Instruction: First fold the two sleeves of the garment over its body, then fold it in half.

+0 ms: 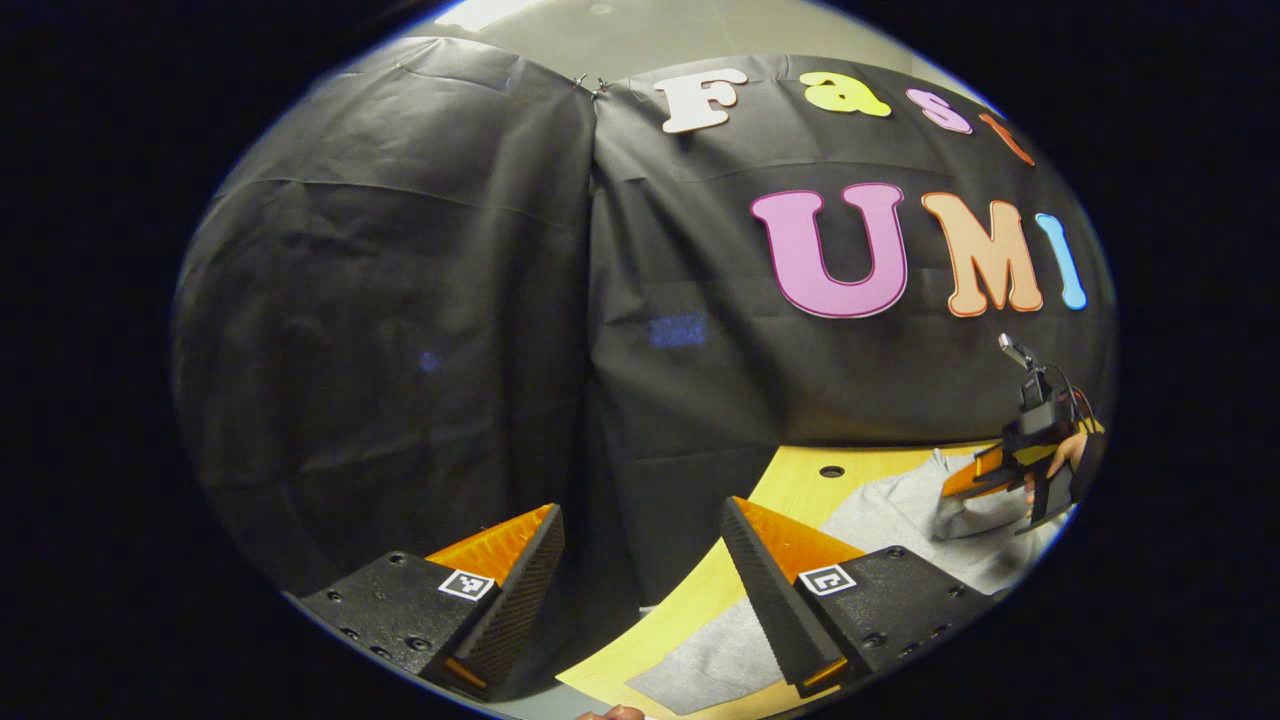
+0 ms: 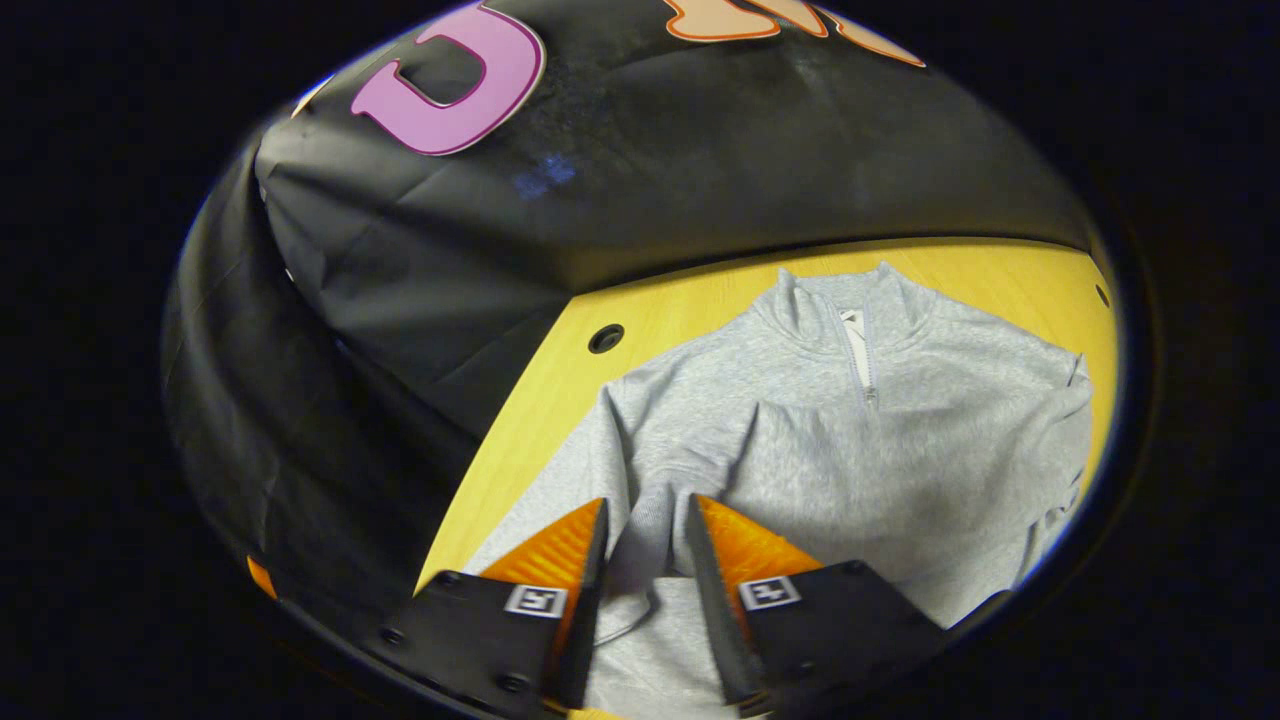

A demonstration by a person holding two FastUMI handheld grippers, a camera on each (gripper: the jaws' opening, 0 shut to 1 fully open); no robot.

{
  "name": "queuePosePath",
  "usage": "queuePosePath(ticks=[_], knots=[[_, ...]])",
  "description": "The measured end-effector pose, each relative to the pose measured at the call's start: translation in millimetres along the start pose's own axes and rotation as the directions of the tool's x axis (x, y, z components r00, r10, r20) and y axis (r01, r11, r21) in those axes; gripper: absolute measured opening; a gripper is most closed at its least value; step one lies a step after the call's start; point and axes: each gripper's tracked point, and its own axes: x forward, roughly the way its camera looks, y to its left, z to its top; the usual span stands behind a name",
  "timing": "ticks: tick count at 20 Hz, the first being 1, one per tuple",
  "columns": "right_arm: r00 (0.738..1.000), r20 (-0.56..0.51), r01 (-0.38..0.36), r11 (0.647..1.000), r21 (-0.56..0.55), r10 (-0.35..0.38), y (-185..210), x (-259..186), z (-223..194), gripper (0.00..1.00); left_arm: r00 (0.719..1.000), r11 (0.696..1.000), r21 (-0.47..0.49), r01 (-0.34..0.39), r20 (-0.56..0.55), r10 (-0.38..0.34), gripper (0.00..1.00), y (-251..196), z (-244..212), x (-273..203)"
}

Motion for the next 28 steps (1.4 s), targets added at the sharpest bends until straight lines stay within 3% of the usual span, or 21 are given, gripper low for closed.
queuePosePath(ticks=[2, 3, 6, 9, 10, 14, 15, 17, 18, 21, 23, 24, 25, 28], knots=[[1.000, 0.026, 0.014, 1.000, -0.026, -0.014, 1, -9, 2, 1.00, 0.999, 1.000, 0.006, 0.029, -0.032, -0.028, 0.94, -7, -20, 1], [0.999, 0.038, 0.033, 0.999, -0.042, -0.031, -4, -13, 0, 1.00, 0.998, 0.999, 0.009, 0.042, -0.052, -0.041, 0.99, -11, -31, 1], [0.996, 0.068, 0.059, 0.996, -0.067, -0.054, -13, -29, 0, 0.94, 0.988, 0.997, -0.002, 0.080, -0.129, -0.079, 0.95, -21, -67, 1], [0.993, 0.091, 0.087, 0.994, -0.061, -0.082, -27, -44, 2, 0.98, 0.964, 0.992, -0.029, 0.122, -0.235, -0.125, 0.90, -33, -109, -1], [0.992, 0.097, 0.092, 0.994, -0.051, -0.086, -32, -51, 3, 0.98, 0.953, 0.991, -0.035, 0.129, -0.273, -0.134, 0.95, -35, -123, 0], [0.984, 0.129, 0.132, 0.990, -0.044, -0.126, -56, -77, 6, 0.98, 0.912, 0.987, -0.037, 0.158, -0.378, -0.160, 0.95, -44, -170, -5], [0.981, 0.134, 0.147, 0.988, -0.050, -0.139, -62, -85, 6, 0.94, 0.903, 0.986, -0.035, 0.164, -0.397, -0.165, 1.00, -46, -180, -6], [0.977, 0.142, 0.170, 0.984, -0.050, -0.162, -73, -99, 6, 0.94, 0.876, 0.984, -0.033, 0.174, -0.451, -0.170, 0.95, -46, -193, -9], [0.975, 0.150, 0.175, 0.983, -0.051, -0.165, -77, -106, 7, 0.98, 0.871, 0.983, -0.033, 0.182, -0.459, -0.176, 0.95, -48, -199, -10], [0.968, 0.169, 0.200, 0.976, -0.090, -0.183, -92, -125, 8, 0.94, 0.857, 0.984, -0.012, 0.179, -0.490, -0.162, 0.94, -50, -217, -8], [0.963, 0.189, 0.215, 0.970, -0.111, -0.191, -100, -136, 10, 0.94, 0.832, 0.985, -0.045, 0.165, -0.530, -0.163, 0.95, -52, -226, -11], [0.960, 0.201, 0.220, 0.968, -0.120, -0.193, -103, -141, 11, 0.94, 0.845, 0.985, -0.057, 0.160, -0.508, -0.167, 0.96, -52, -225, -6], [0.959, 0.206, 0.222, 0.967, -0.126, -0.193, -106, -146, 10, 0.98, 0.835, 0.986, -0.059, 0.159, -0.525, -0.166, 0.96, -52, -227, -7], [0.960, 0.205, 0.222, 0.966, -0.135, -0.192, -114, -157, 7, 0.98, 0.820, 0.984, -0.091, 0.155, -0.543, -0.180, 0.95, -55, -228, -10]])
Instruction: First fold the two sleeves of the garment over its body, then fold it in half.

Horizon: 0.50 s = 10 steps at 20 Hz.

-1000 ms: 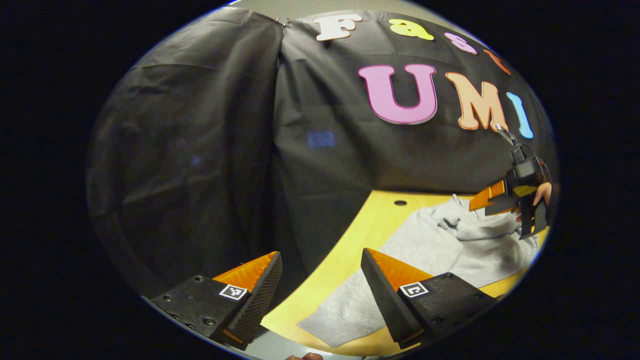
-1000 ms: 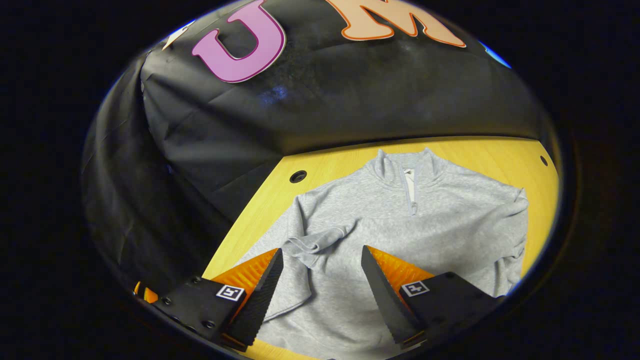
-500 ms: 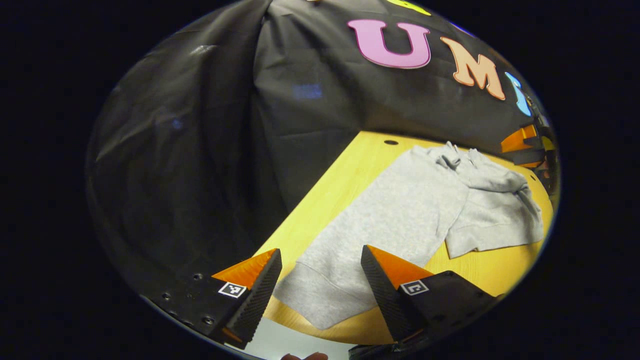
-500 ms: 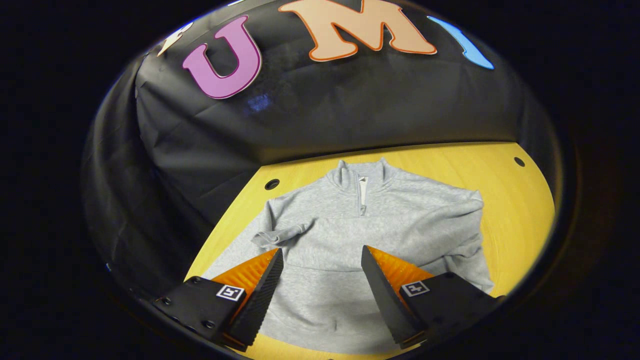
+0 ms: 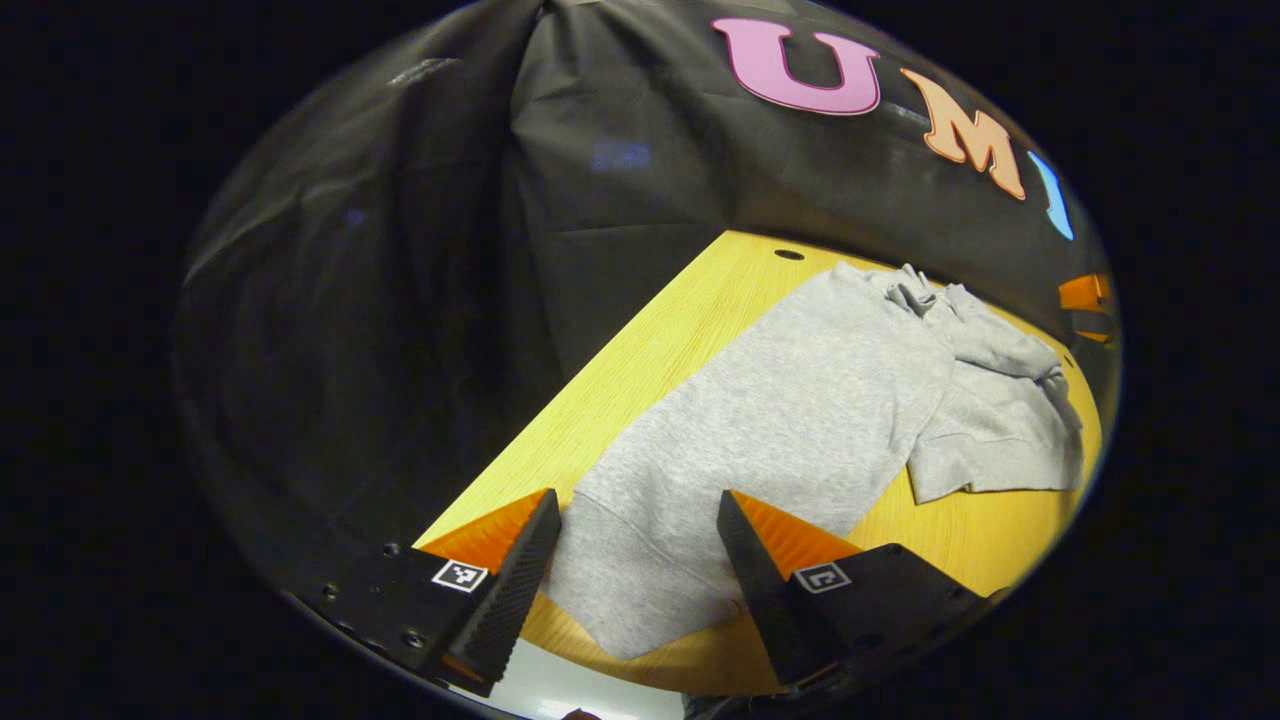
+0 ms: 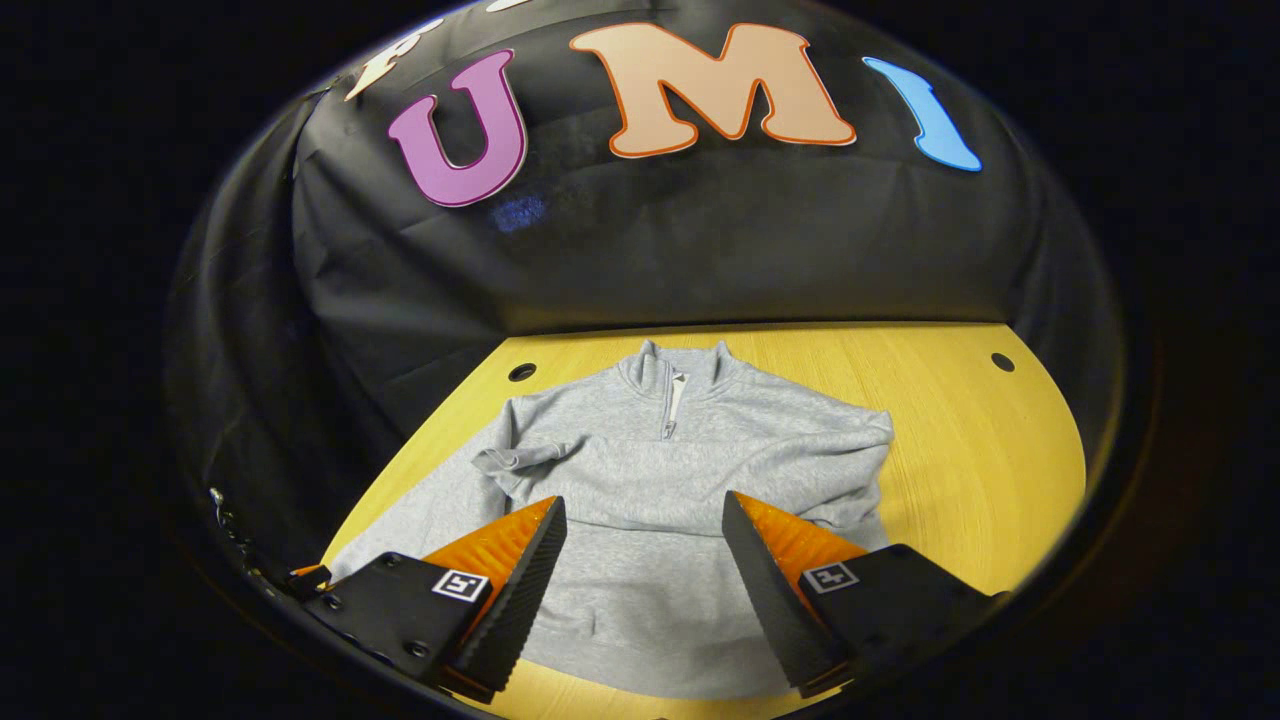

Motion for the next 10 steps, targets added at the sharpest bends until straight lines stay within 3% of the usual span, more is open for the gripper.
queuePosePath(ticks=[3, 6, 8, 10], knots=[[1.000, 0.005, -0.006, 1.000, 0.015, 0.006, -8, -9, -2, 0.98, 0.999, 0.999, 0.017, 0.038, -0.022, -0.037, 0.82, -11, 0, 4], [1.000, 0.014, -0.010, 1.000, 0.015, 0.009, -19, -17, -3, 0.98, 0.998, 0.998, 0.037, 0.042, -0.040, -0.040, 0.24, -19, 9, 3], [1.000, 0.009, 0.004, 1.000, 0.009, -0.004, -32, -24, -10, 0.98, 0.997, 0.999, 0.029, 0.025, -0.067, -0.023, 0.06, -20, 9, 4], [1.000, 0.008, 0.008, 1.000, 0.024, -0.009, -42, -30, -14, 0.98, 0.995, 0.999, -0.014, 0.032, -0.091, -0.033, 0.00, -24, 12, 3]])
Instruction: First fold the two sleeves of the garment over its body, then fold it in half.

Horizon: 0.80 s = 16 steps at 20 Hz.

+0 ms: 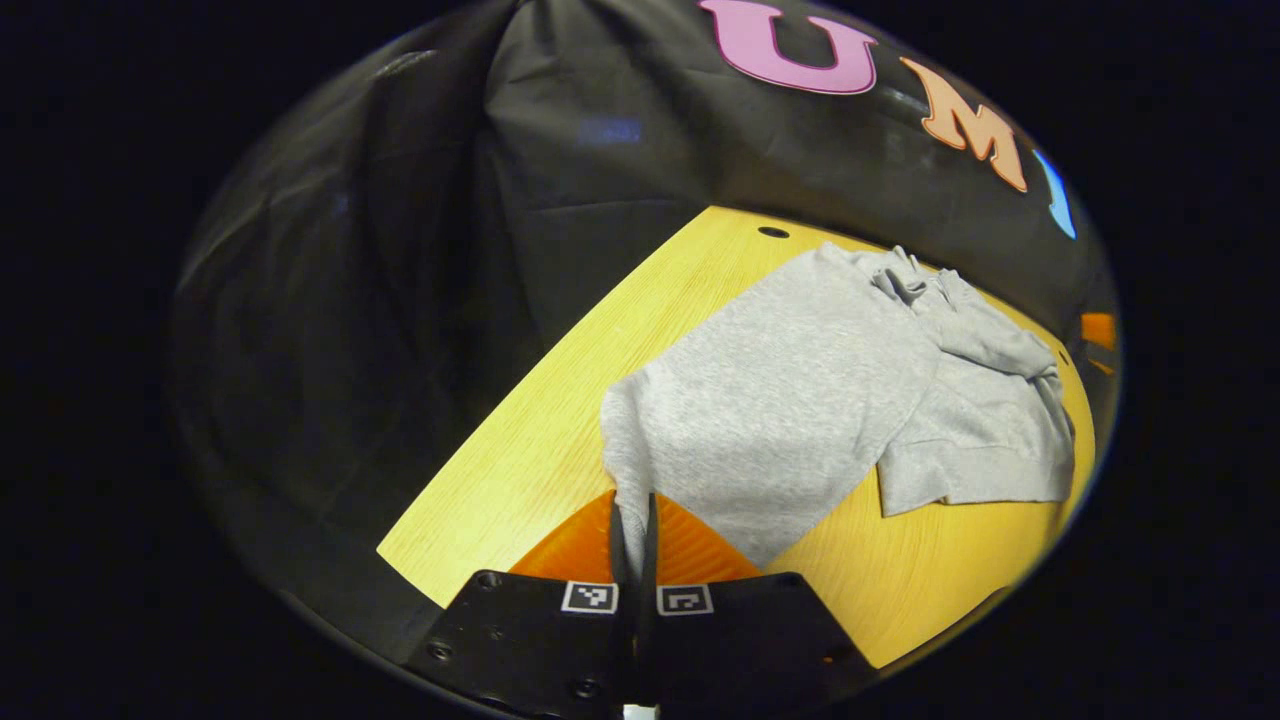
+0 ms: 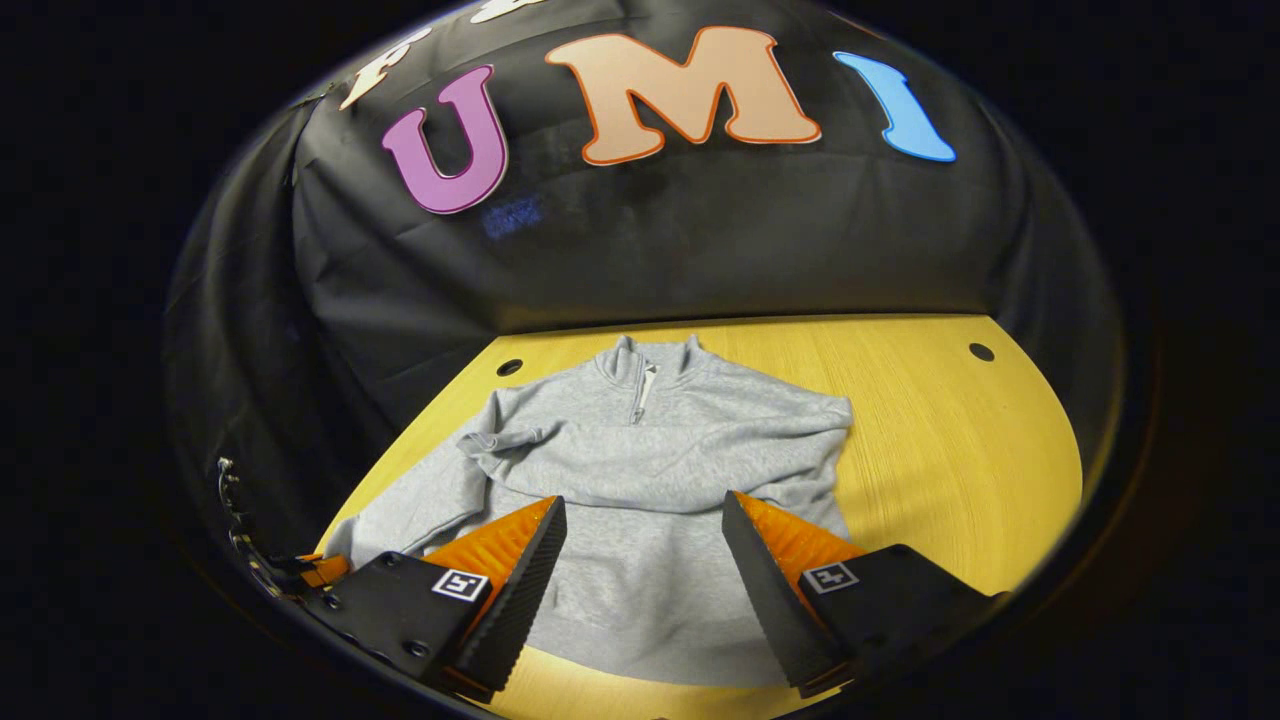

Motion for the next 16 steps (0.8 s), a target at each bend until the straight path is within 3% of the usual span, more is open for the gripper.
queuePosePath(ticks=[2, 7, 16], knots=[[1.000, 0.005, 0.009, 1.000, 0.018, -0.009, -13, -5, -4, 0.98, 1.000, 0.999, -0.038, 0.020, -0.008, -0.020, 0.00, -3, 7, -4], [0.999, 0.002, 0.042, 0.997, 0.071, -0.042, -43, -21, -15, 0.98, 0.997, 1.000, -0.009, 0.027, 0.067, -0.026, 0.00, -14, 54, -10], [0.996, 0.034, 0.079, 0.988, 0.135, -0.084, -71, -46, -17, 0.98, 0.962, 0.996, 0.010, 0.089, 0.258, -0.089, 0.00, -47, 168, -19]])
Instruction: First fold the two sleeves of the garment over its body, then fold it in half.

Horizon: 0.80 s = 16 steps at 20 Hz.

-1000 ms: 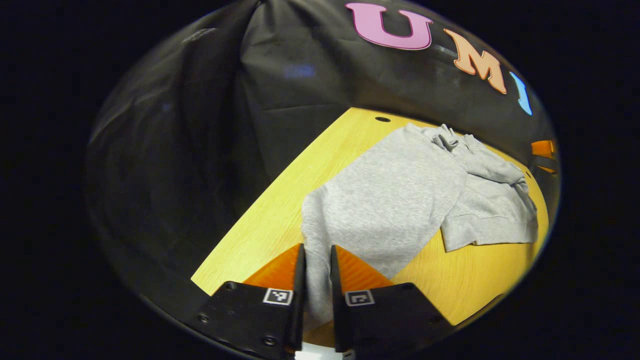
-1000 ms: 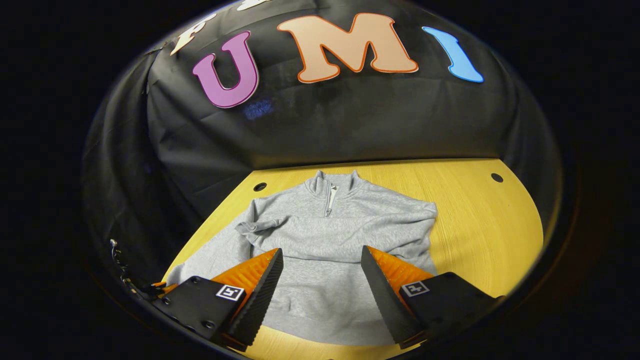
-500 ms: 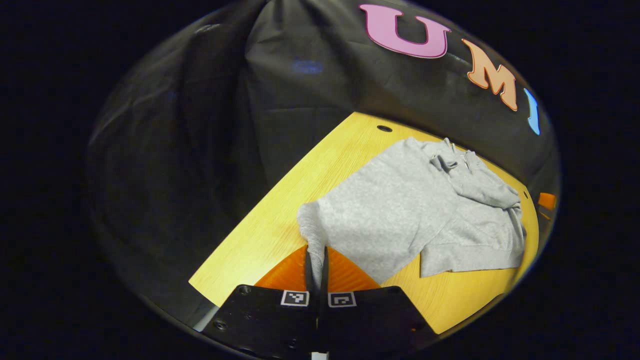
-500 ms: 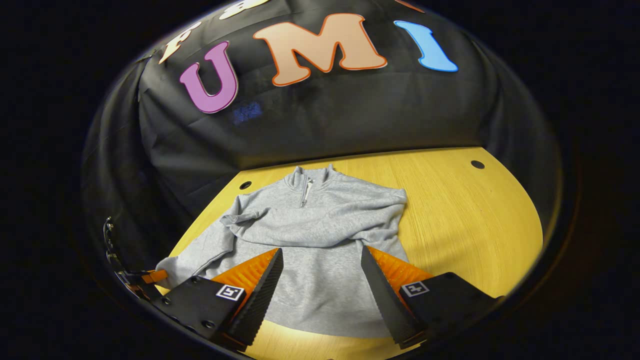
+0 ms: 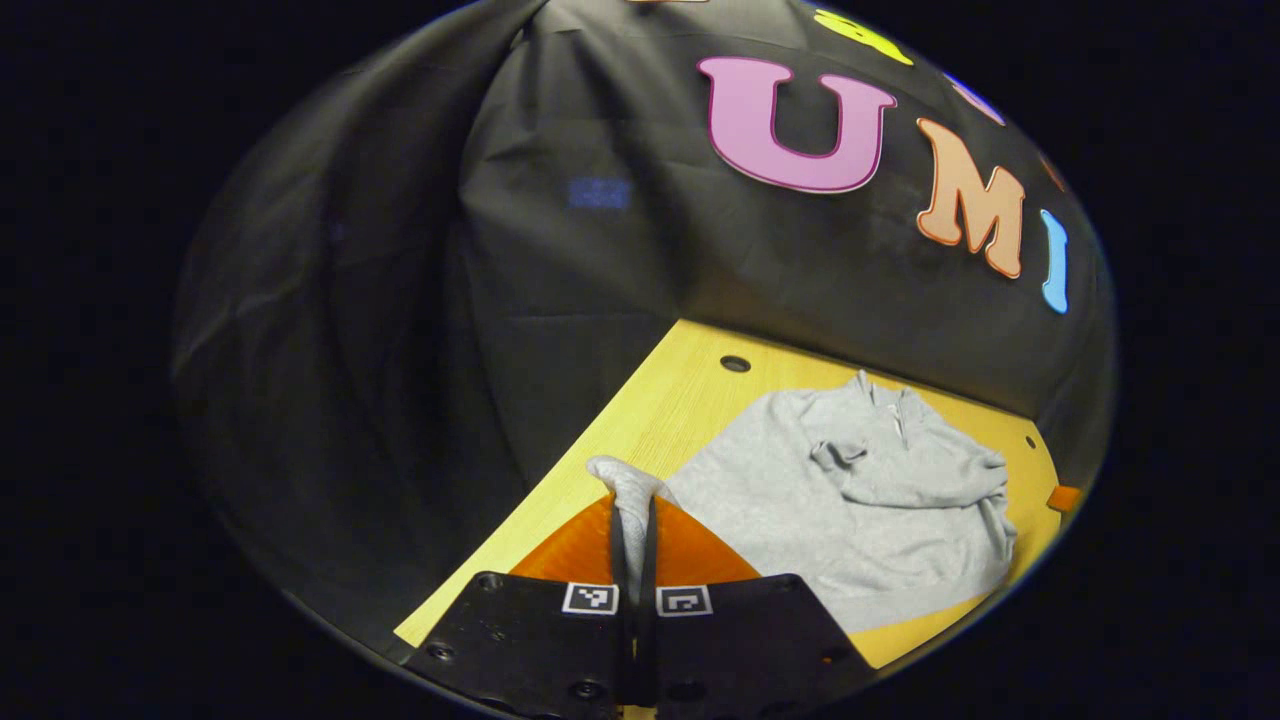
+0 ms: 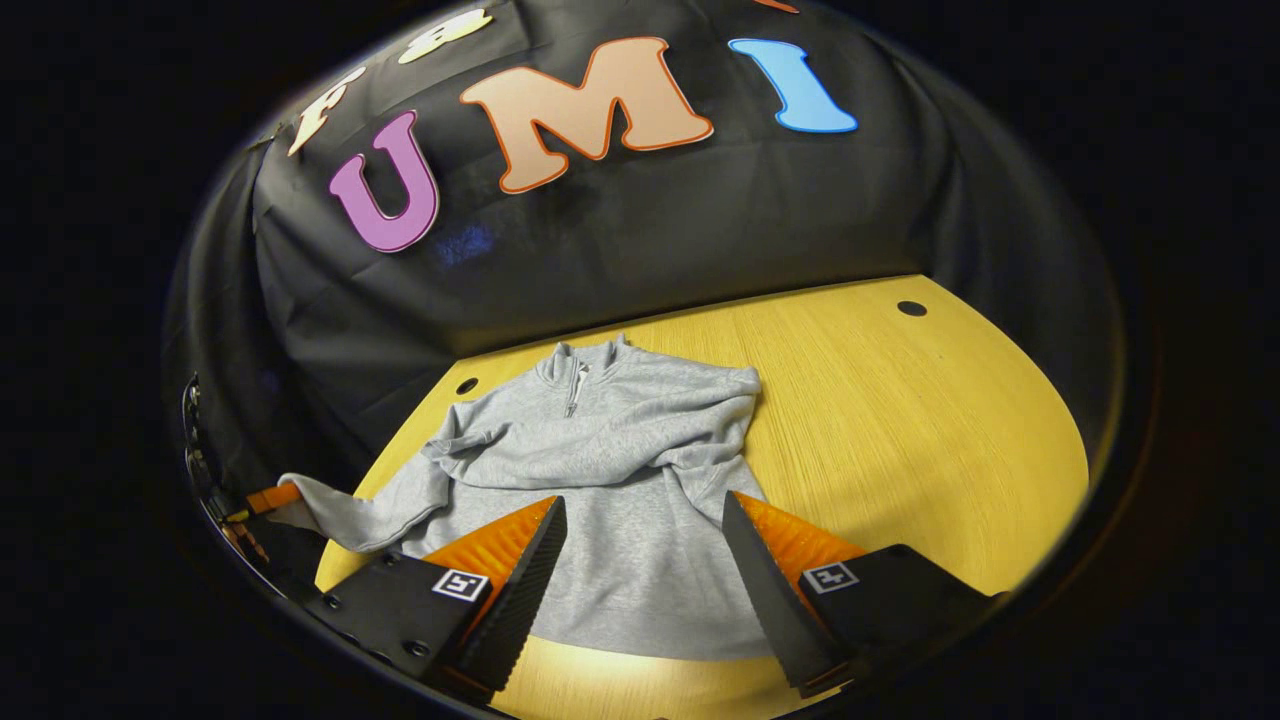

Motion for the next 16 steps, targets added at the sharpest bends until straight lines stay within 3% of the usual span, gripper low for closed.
queuePosePath(ticks=[8, 12, 16], knots=[[0.998, 0.024, 0.051, 0.997, 0.066, -0.052, -32, -23, -6, 0.98, 0.988, 0.991, 0.096, 0.091, 0.114, -0.102, 0.00, -62, 78, 27], [0.995, 0.030, 0.091, 0.993, 0.078, -0.094, -55, -37, -8, 0.94, 0.973, 0.974, 0.159, 0.159, 0.145, -0.182, 0.00, -112, 100, 37], [0.991, 0.038, 0.126, 0.990, 0.067, -0.129, -75, -49, -5, 0.98, 0.955, 0.954, 0.210, 0.215, 0.159, -0.250, 0.00, -162, 114, 45]])
